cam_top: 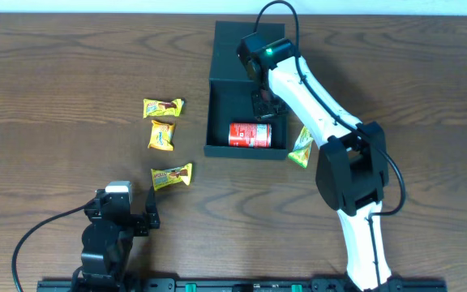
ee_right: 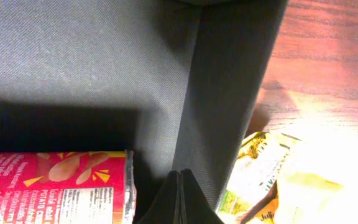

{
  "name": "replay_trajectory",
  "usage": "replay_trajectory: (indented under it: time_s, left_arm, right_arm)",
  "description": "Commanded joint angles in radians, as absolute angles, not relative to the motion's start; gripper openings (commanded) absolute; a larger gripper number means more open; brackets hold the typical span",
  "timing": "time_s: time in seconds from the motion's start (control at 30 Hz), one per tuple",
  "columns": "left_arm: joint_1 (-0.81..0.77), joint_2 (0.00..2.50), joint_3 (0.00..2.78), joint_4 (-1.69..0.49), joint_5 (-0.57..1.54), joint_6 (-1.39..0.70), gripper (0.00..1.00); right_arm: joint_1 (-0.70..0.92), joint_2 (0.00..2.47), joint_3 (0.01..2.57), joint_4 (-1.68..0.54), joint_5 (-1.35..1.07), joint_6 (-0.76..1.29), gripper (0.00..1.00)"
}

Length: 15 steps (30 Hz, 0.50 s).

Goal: Pack container
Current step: 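Push the red can flat into the box with the right gripper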

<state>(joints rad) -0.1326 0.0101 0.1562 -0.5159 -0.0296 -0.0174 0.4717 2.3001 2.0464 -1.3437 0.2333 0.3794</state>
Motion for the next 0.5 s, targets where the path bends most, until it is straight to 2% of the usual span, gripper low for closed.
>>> replay_trajectory:
  time_s: [0.0, 0.47]
  left_arm:
    - [-0.131, 0.004, 0.141, -0.516, -0.033, 0.001, 0.95]
    - [-0.131, 0.004, 0.141, -0.516, -0.033, 0.001, 0.95]
  right_arm:
    - [0.471, 2.295, 2.061, -1.348, 0.229, 0.406, 0.02]
    - [0.474, 2.295, 2.002, -1.38, 0.124, 0.406, 0.02]
